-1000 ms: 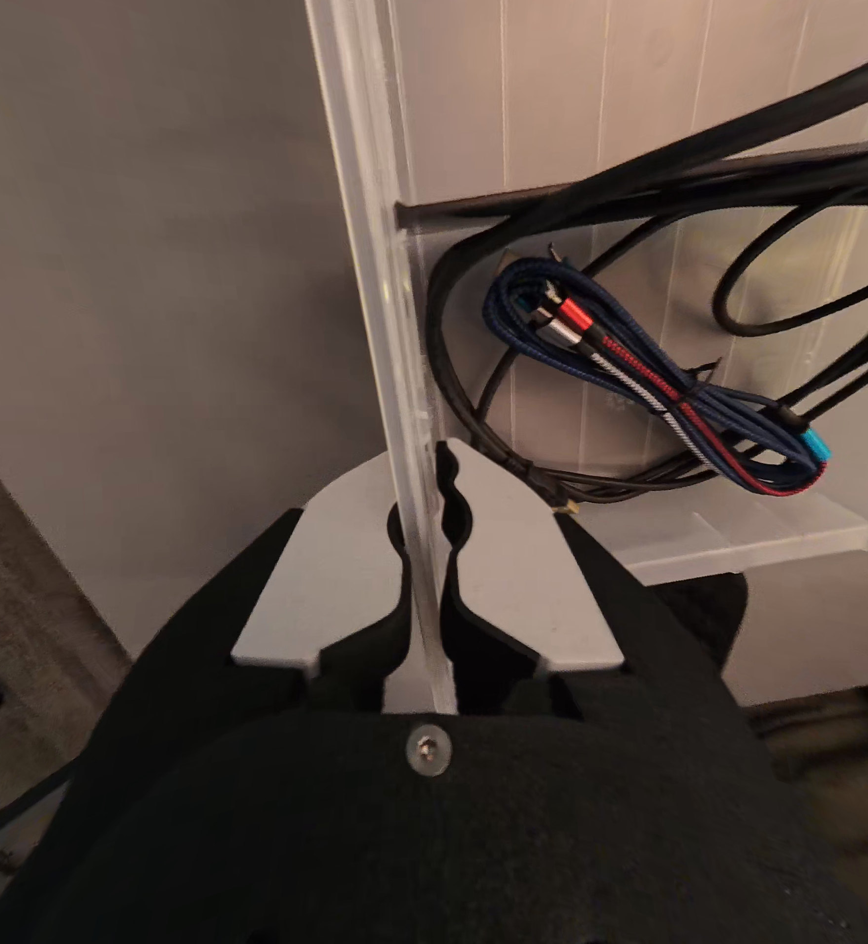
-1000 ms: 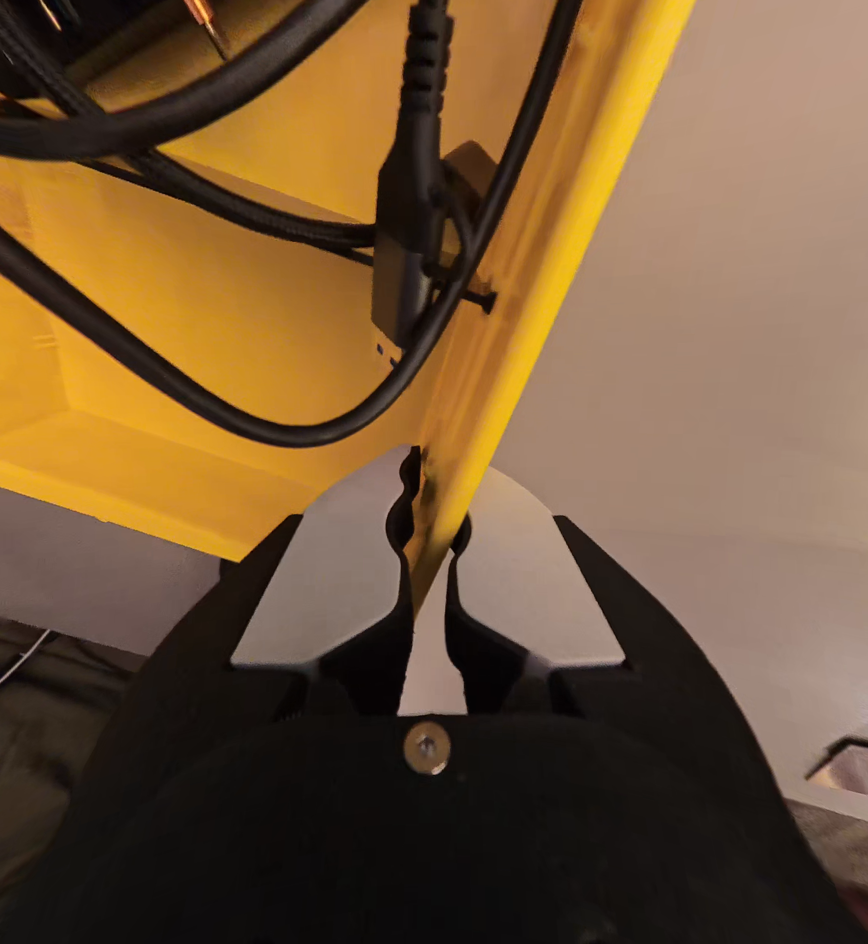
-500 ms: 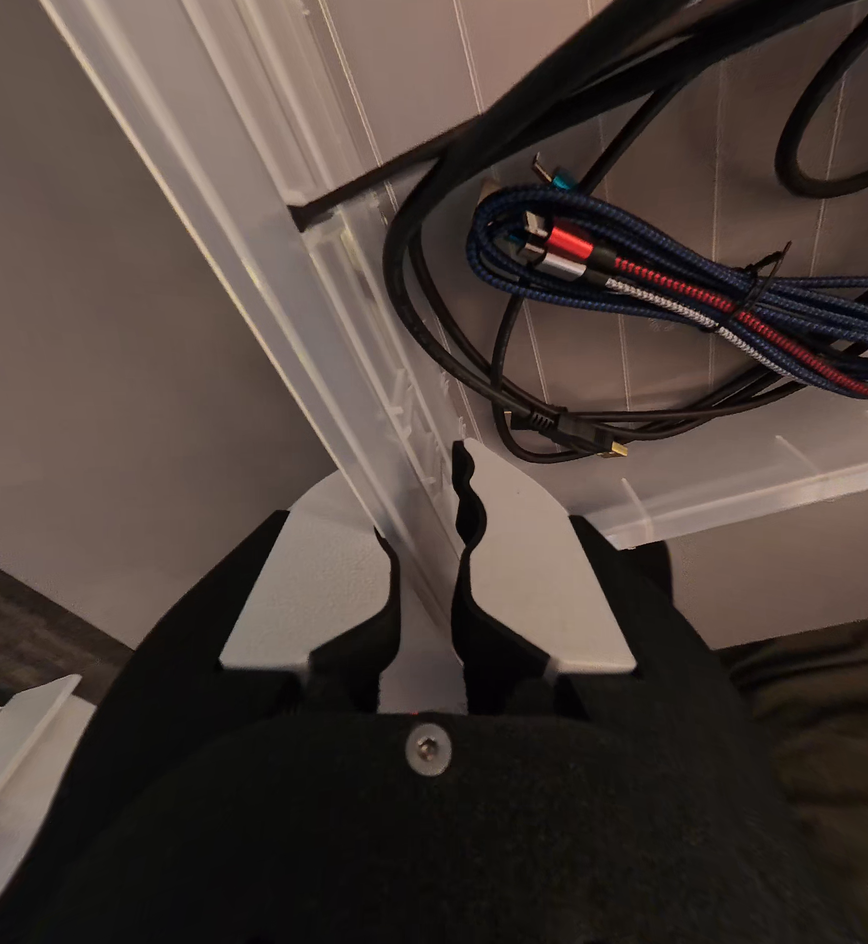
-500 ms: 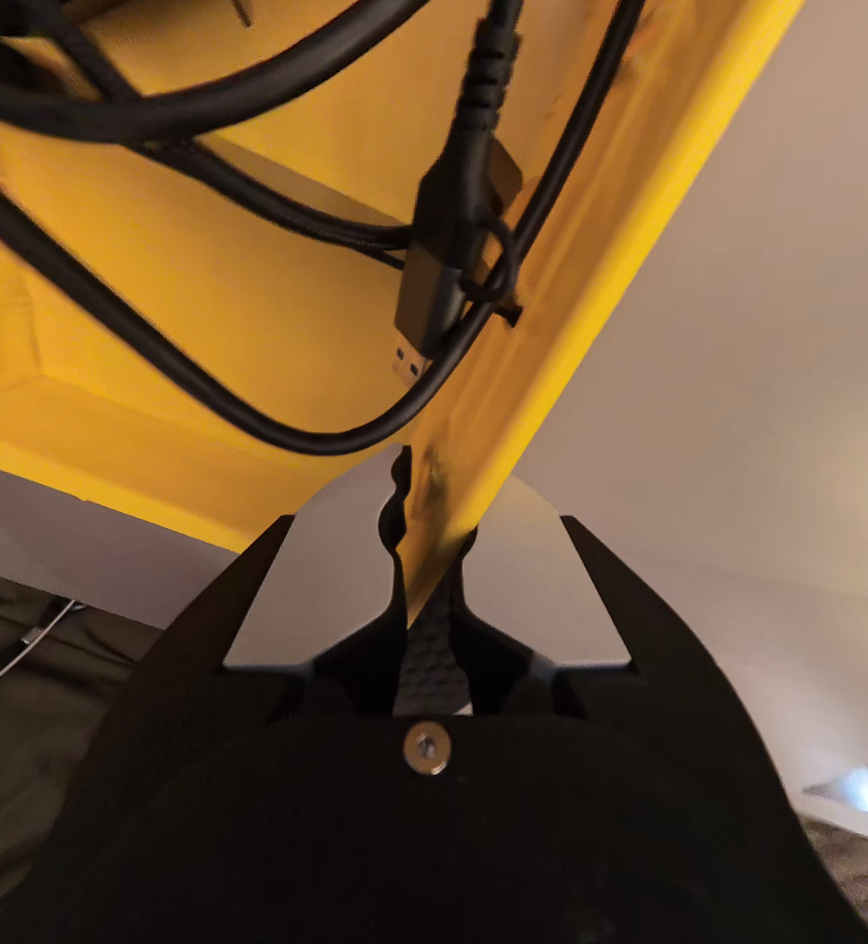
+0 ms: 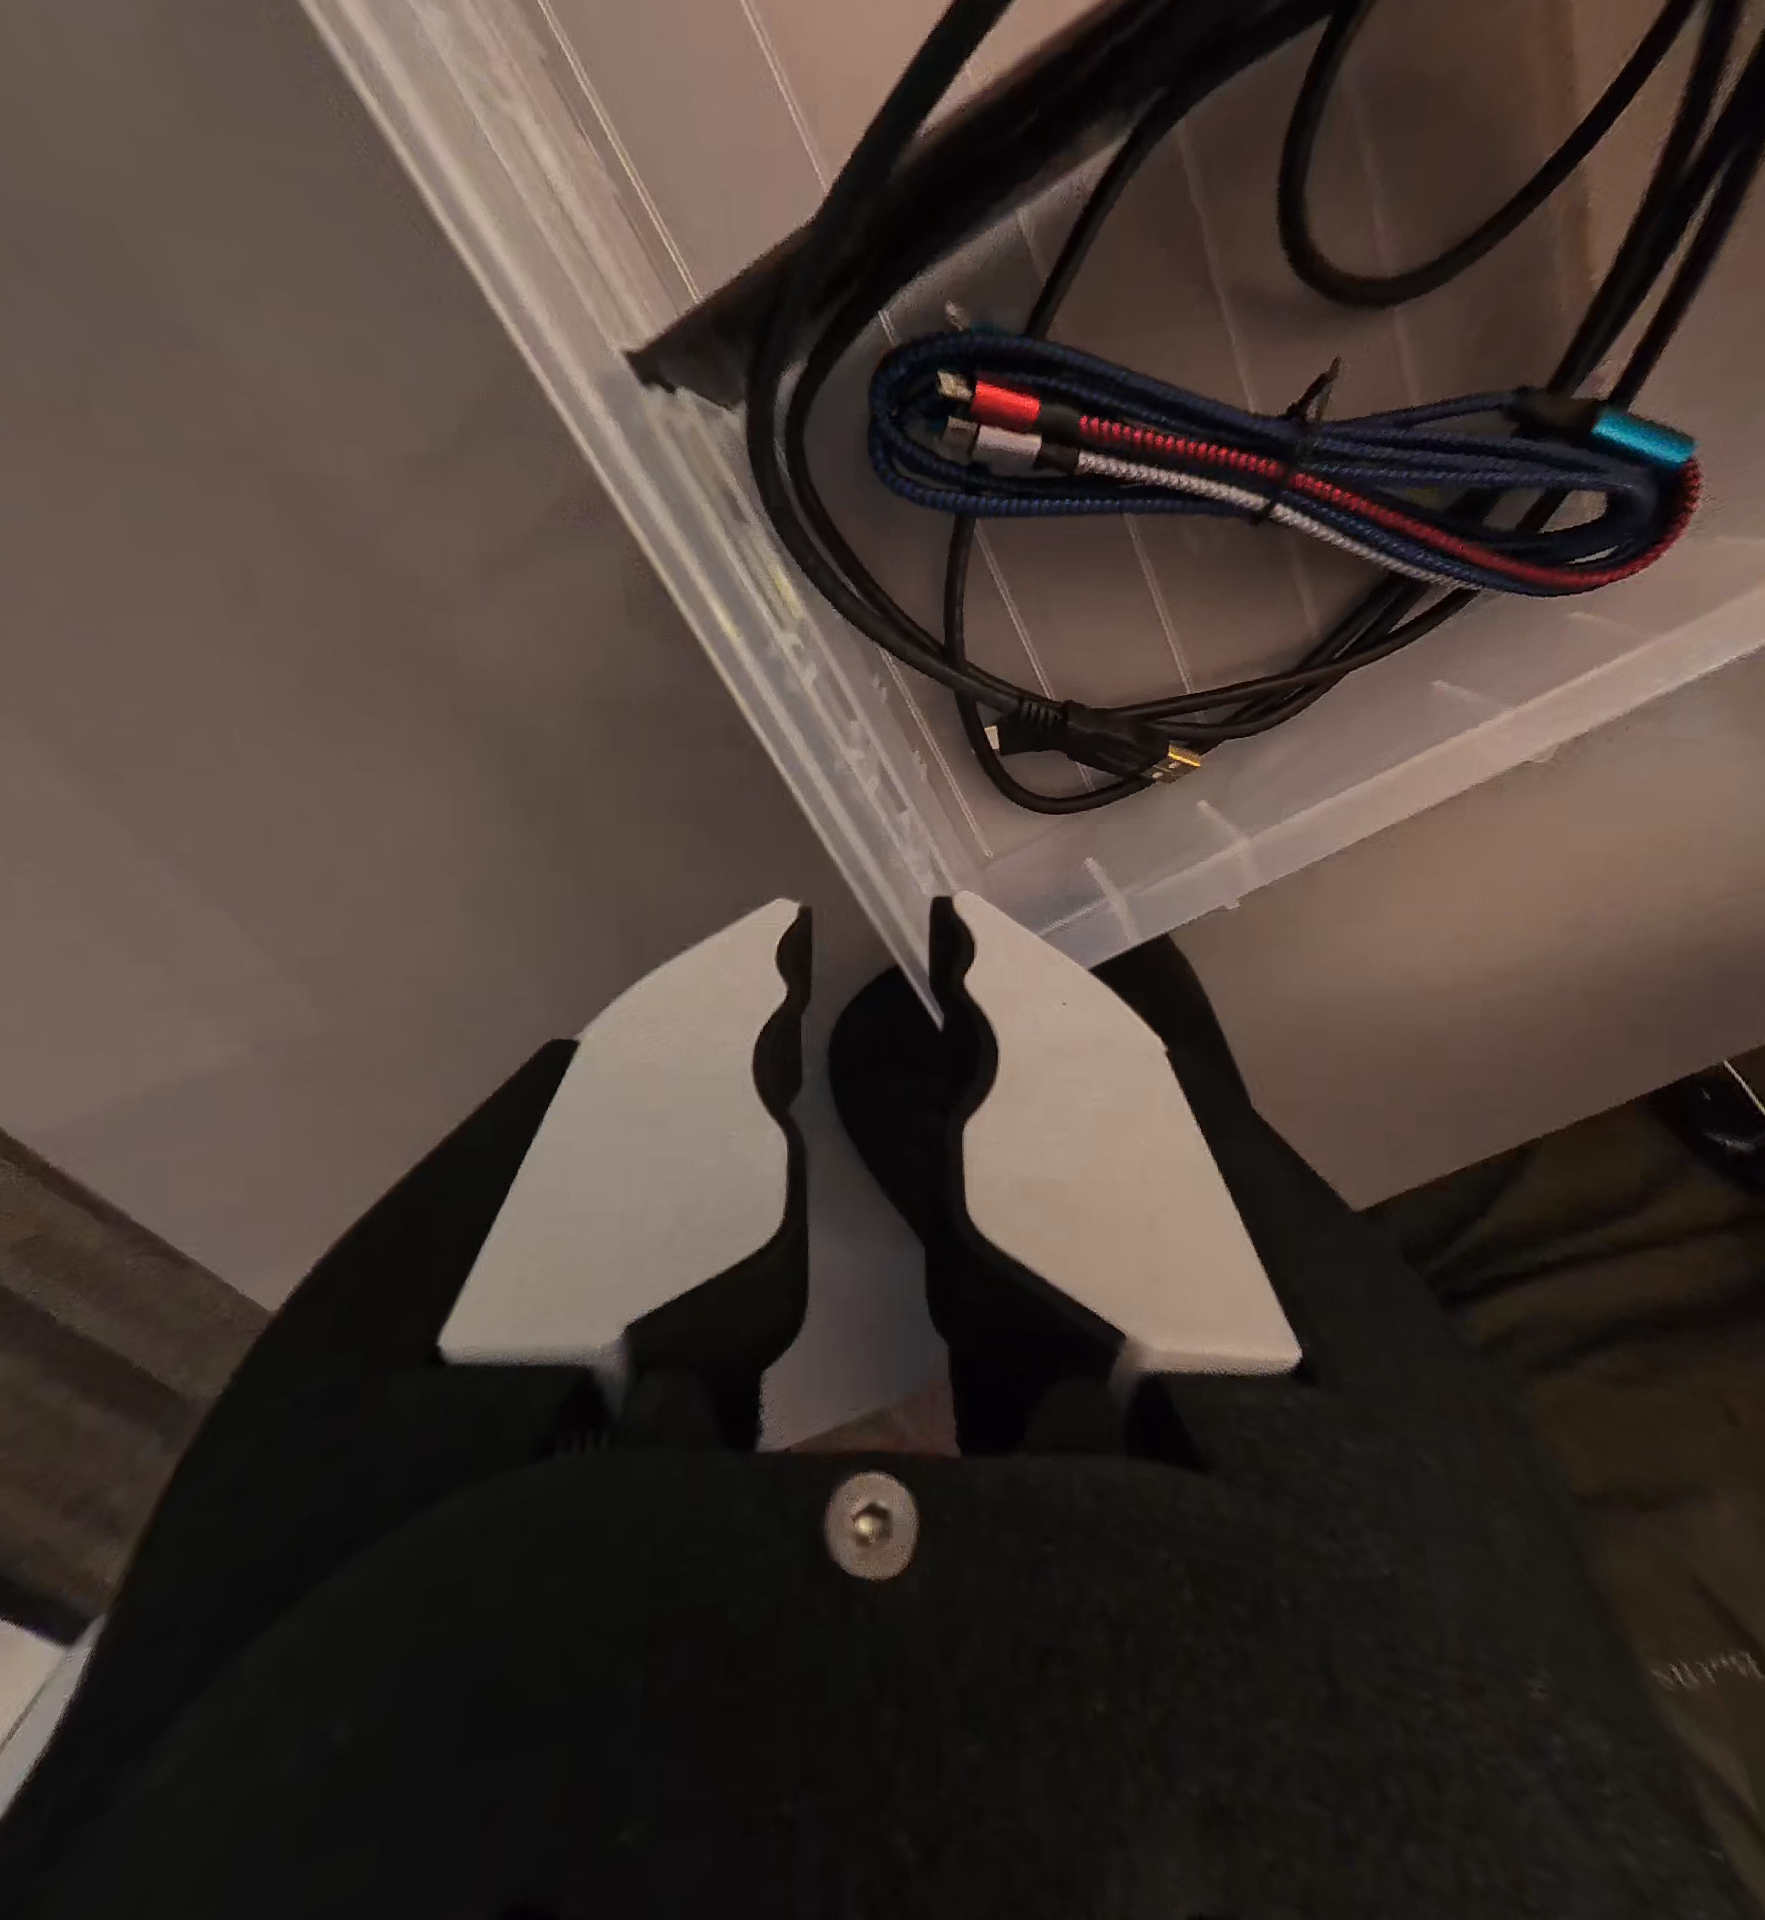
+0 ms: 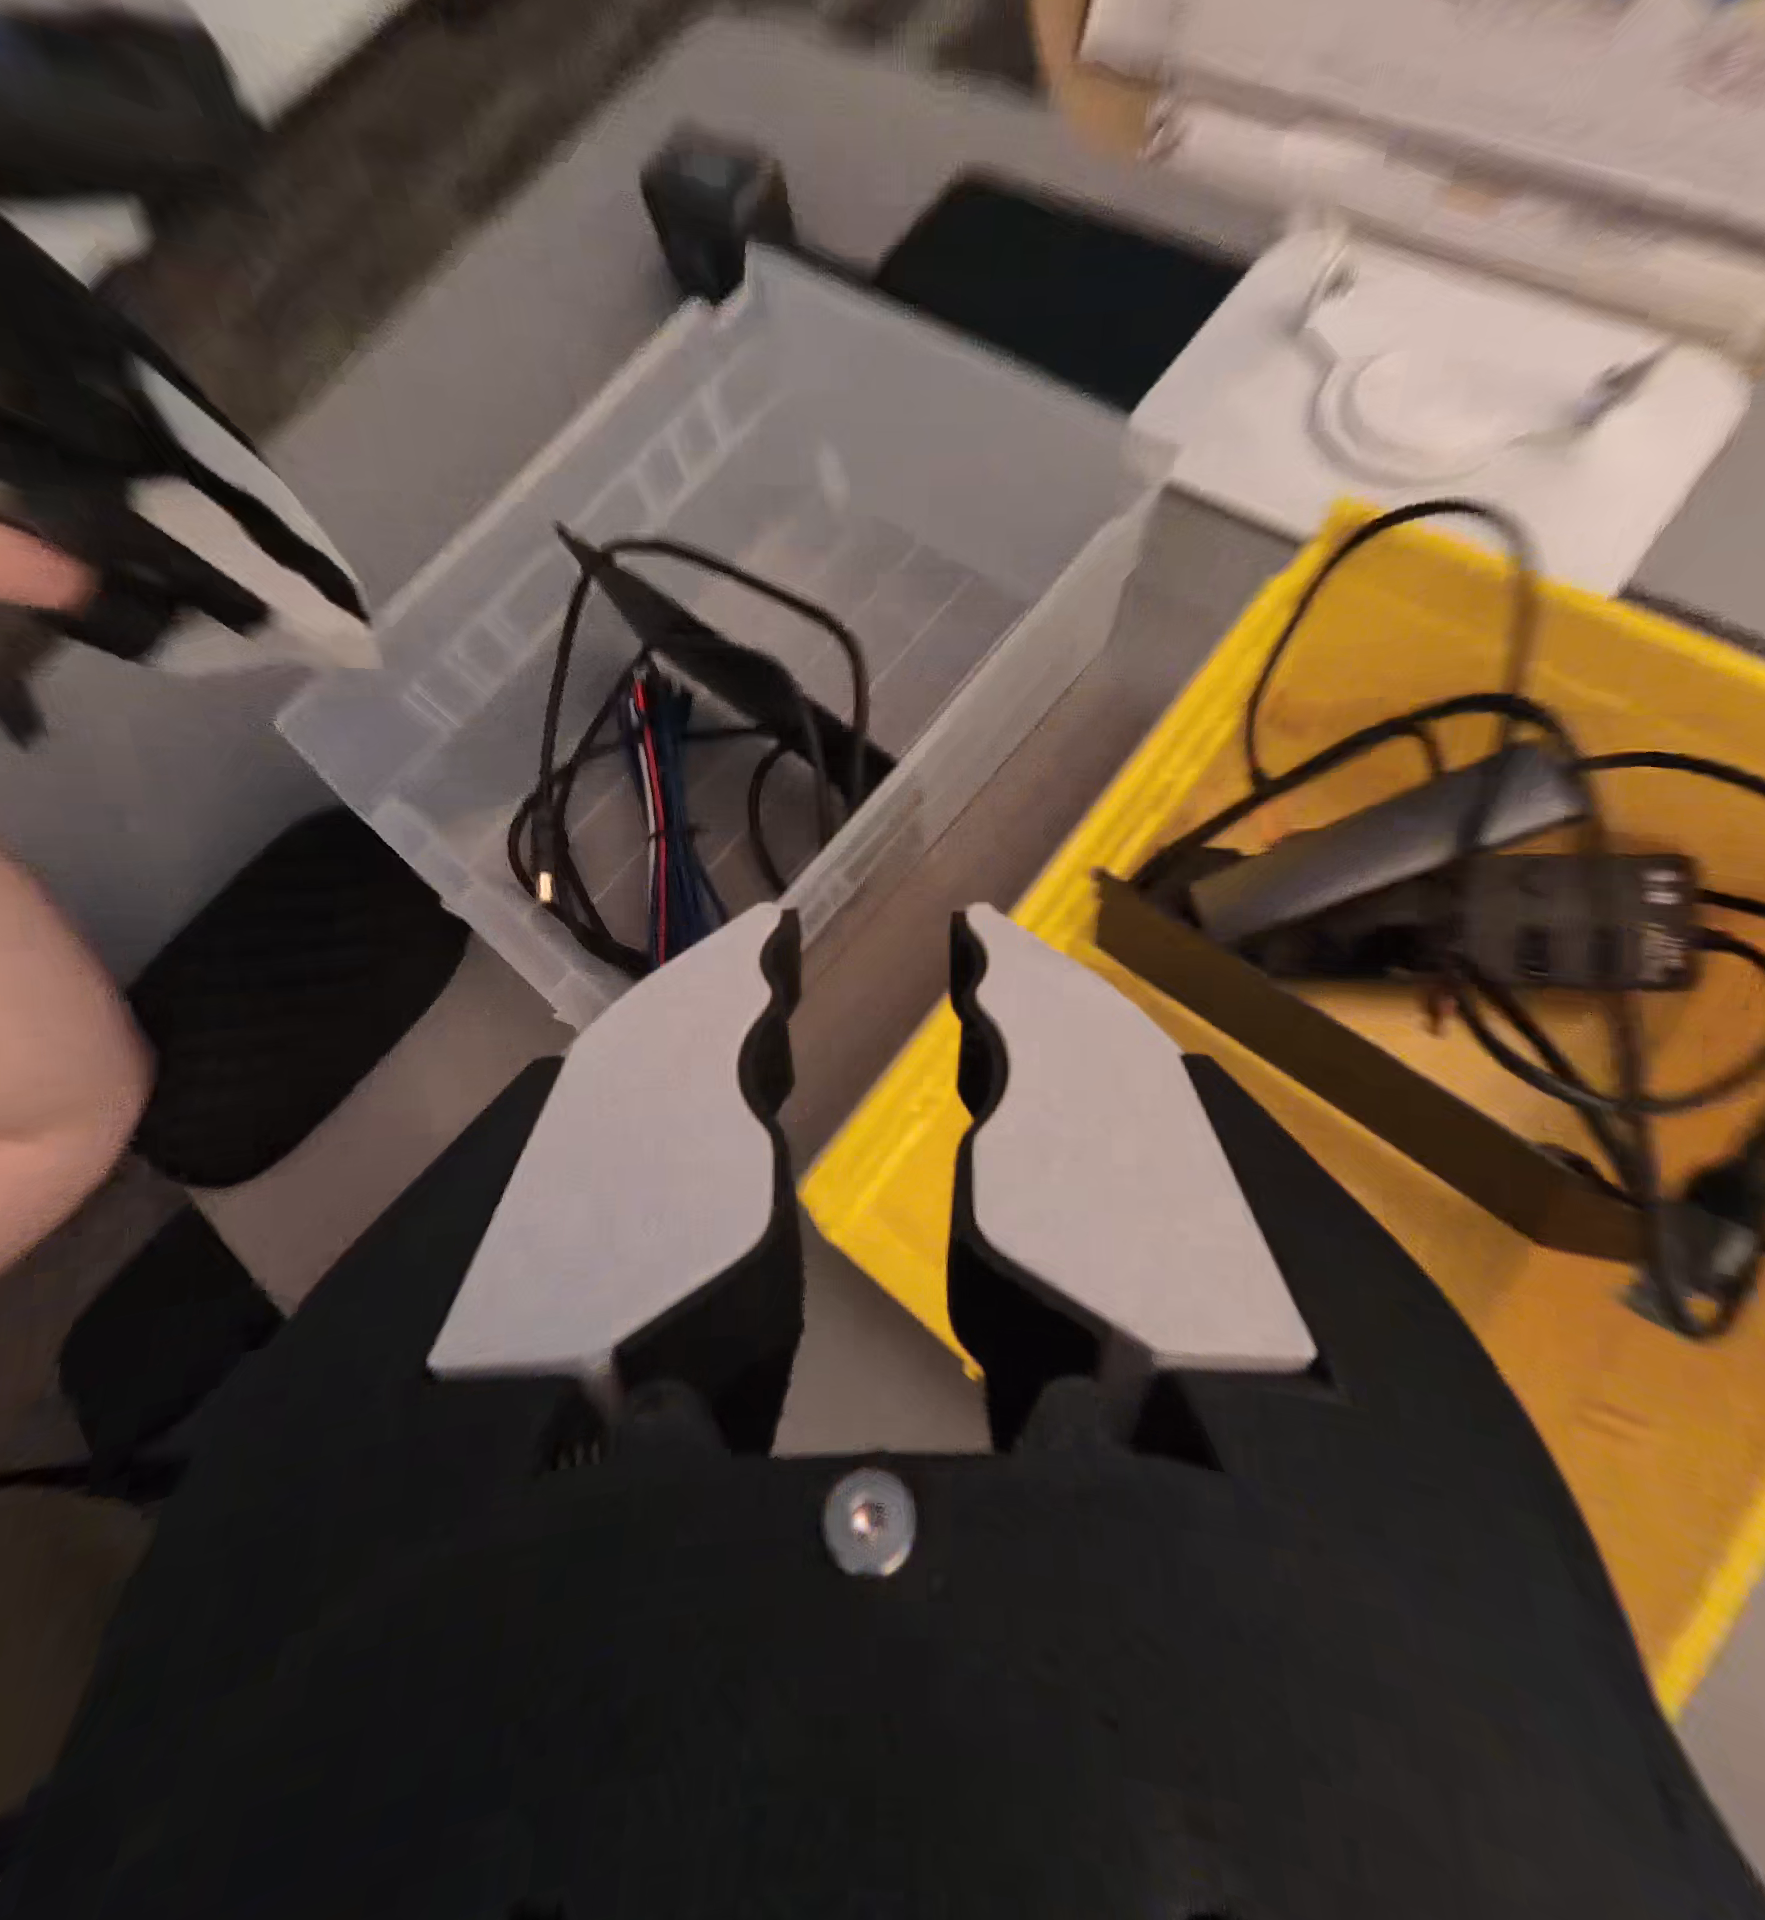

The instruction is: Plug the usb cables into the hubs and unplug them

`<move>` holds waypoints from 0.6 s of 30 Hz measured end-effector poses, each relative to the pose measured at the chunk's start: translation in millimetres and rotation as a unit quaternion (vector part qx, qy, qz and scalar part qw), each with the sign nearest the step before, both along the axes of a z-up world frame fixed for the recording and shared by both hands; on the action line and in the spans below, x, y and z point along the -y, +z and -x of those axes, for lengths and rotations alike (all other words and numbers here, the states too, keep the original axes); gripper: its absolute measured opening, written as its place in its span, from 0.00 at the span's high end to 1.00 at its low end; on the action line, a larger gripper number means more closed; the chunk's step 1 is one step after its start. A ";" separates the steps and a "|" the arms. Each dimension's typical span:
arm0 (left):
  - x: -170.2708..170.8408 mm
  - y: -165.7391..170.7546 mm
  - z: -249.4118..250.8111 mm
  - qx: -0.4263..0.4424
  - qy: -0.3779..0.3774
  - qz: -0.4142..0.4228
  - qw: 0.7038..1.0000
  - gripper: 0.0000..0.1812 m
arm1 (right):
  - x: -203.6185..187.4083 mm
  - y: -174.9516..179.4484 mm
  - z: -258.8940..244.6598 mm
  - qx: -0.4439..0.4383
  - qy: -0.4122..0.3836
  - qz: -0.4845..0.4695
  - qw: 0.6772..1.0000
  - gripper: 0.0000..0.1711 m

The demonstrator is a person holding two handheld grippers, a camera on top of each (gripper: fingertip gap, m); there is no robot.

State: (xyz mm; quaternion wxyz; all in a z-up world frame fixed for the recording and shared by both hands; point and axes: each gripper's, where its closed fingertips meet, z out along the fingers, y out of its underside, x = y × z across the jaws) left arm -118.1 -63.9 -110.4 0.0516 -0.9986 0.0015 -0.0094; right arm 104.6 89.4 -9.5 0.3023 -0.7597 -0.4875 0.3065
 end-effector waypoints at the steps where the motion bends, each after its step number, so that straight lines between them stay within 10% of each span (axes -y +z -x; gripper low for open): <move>1: -0.5 7.7 0.1 -0.006 -0.003 -0.020 1.000 0.89 | 5.3 -15.5 19.6 0.037 0.001 -0.003 0.999 0.85; 11: -3.4 49.6 -26.8 -0.041 -0.080 -0.122 0.988 0.89 | -1.9 -127.1 74.3 0.257 -0.090 0.103 0.957 0.76; 18: -6.1 61.6 -45.2 -0.055 -0.123 -0.152 0.979 0.89 | -3.8 -154.8 87.9 0.257 -0.118 0.191 0.940 0.90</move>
